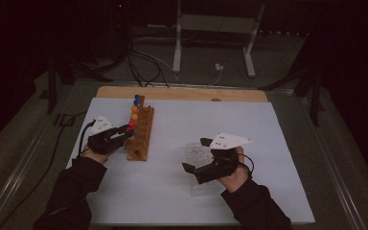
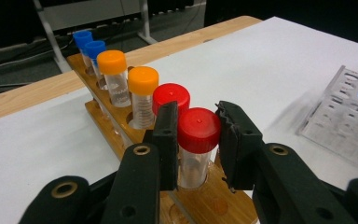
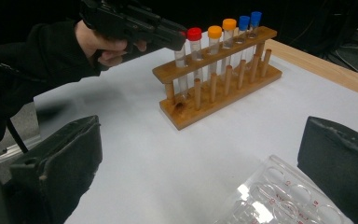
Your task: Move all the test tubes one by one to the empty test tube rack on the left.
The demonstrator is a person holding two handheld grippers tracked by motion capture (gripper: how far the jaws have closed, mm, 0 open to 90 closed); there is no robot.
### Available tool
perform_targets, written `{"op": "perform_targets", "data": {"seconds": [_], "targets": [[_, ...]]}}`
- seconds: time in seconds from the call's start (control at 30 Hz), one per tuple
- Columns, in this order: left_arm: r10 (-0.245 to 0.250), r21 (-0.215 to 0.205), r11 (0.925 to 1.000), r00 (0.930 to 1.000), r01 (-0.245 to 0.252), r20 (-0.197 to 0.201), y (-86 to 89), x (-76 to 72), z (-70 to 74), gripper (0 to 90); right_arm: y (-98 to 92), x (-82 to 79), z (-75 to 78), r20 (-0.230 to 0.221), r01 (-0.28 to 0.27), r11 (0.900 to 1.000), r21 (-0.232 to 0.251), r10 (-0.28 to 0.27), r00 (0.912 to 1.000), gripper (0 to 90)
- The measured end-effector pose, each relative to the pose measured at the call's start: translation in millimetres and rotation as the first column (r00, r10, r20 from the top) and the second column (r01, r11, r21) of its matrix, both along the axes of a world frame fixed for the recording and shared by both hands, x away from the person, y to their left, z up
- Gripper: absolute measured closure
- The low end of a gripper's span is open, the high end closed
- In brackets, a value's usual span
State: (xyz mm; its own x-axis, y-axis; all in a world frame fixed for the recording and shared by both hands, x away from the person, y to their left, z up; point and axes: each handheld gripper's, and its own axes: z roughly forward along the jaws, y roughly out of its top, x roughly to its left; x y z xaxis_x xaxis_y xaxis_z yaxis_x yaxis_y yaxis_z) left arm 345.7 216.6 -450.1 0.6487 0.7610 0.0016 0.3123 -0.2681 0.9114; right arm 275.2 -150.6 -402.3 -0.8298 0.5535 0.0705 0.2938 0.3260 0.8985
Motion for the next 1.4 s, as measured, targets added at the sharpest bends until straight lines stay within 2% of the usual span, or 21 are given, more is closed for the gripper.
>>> {"op": "perform_targets", "data": {"seconds": [0.07, 0.17, 0.23, 0.3, 0.37, 0.47, 0.53, 0.6, 0.73, 0.77, 0.87, 0.93, 1.03, 1.1, 1.17, 1.23, 1.37, 1.4], "targets": [[0.002, 0.002, 1.0000, 0.9999, -0.002, 0.011, -0.1, -3.9, 3.0, 60.4, -0.9, 0.0, 0.0, 0.002, 0.002, 1.000, -0.001, -0.002, 1.0000, 0.0], [-0.020, -0.004, 0.9998, 0.9997, 0.020, 0.010, -0.8, -10.8, 10.2, 46.2, -3.5, 0.1, 0.0, 0.000, 0.007, 1.000, -0.001, -0.007, 1.0000, 0.0], [-0.047, -0.013, 0.9988, 0.9989, 0.047, 0.005, -2.4, -18.1, 15.9, 37.2, -5.3, -0.1, 0.0, 0.000, 0.012, 1.000, 0.001, -0.012, 0.9999, 0.0], [-0.054, -0.014, 0.9984, 0.9985, 0.054, 0.005, -4.9, -25.2, 19.8, 27.2, -7.4, -0.6, 0.0, 0.002, 0.015, 1.000, -0.001, -0.015, 0.9999, 0.0], [-0.072, -0.020, 0.9972, 0.9973, 0.072, -0.013, -6.6, -31.0, 22.7, 17.0, -9.9, -1.4, -0.2, 0.002, 0.019, 1.000, 0.000, -0.019, 0.9998, 0.0], [-0.153, -0.036, 0.9877, 0.9878, 0.152, -0.028, -8.9, -43.2, 25.5, 4.1, -14.3, -2.5, -1.2, 0.002, 0.027, 1.000, -0.004, -0.027, 0.9996, 0.0], [-0.188, -0.041, 0.9814, 0.9820, 0.188, -0.015, -9.9, -51.3, 25.9, 2.2, -18.7, -2.6, -2.8, 0.000, 0.035, 0.999, -0.005, -0.035, 0.9994, 0.0], [-0.202, -0.042, 0.9786, 0.9794, 0.201, -0.008, -9.9, -58.2, 25.6, 1.2, -23.0, -2.9, -4.7, -0.005, 0.045, 0.999, -0.008, -0.045, 0.9990, 0.0], [-0.219, -0.070, 0.9734, 0.9758, 0.218, 0.000, -7.5, -69.0, 21.5, 1.0, -31.5, -4.0, -8.4, -0.015, 0.061, 0.998, -0.009, -0.061, 0.9980, 0.0], [-0.212, -0.069, 0.9748, 0.9772, 0.212, 0.008, -7.4, -71.7, 19.0, 0.9, -33.5, -4.5, -9.1, -0.017, 0.065, 0.998, -0.008, -0.065, 0.9977, 0.0], [-0.219, -0.074, 0.9729, 0.9756, 0.219, 0.004, -6.7, -77.0, 9.7, 0.9, -38.8, -6.0, -11.0, -0.019, 0.072, 0.997, -0.006, -0.072, 0.9972, 0.0], [-0.233, -0.051, 0.9712, 0.9726, 0.233, 0.007, -6.5, -80.3, 3.0, 1.0, -42.0, -7.2, -11.7, -0.020, 0.078, 0.997, -0.001, -0.078, 0.9967, 0.0], [-0.240, -0.050, 0.9696, 0.9707, 0.239, -0.007, -5.6, -83.1, -7.1, 1.0, -45.4, -8.3, -12.9, -0.020, 0.086, 0.996, -0.001, -0.086, 0.9961, 0.0], [-0.239, -0.040, 0.9703, 0.9710, 0.239, -0.009, -4.9, -85.3, -13.2, 1.0, -48.1, -9.2, -14.1, -0.023, 0.089, 0.996, 0.003, -0.089, 0.9958, 0.0], [-0.245, -0.054, 0.9683, 0.9695, 0.244, -0.015, -2.9, -86.8, -18.9, 1.0, -51.0, -9.8, -15.9, -0.024, 0.094, 0.996, 0.003, -0.094, 0.9953, 0.0], [-0.235, -0.048, 0.9711, 0.9717, 0.234, -0.021, -1.7, -88.5, -24.8, 1.0, -53.8, -10.1, -18.0, -0.030, 0.099, 0.995, 0.003, -0.099, 0.9947, 0.0], [-0.213, -0.062, 0.9757, 0.9764, 0.210, -0.036, 1.5, -92.1, -39.7, 1.0, -58.3, -9.8, -22.0, -0.043, 0.097, 0.995, 0.001, -0.097, 0.9944, 0.0], [-0.207, -0.052, 0.9774, 0.9771, 0.205, -0.048, 1.8, -92.6, -43.3, 1.0, -59.1, -9.8, -22.8, -0.043, 0.091, 0.996, 0.004, -0.091, 0.9949, 0.0]]}}
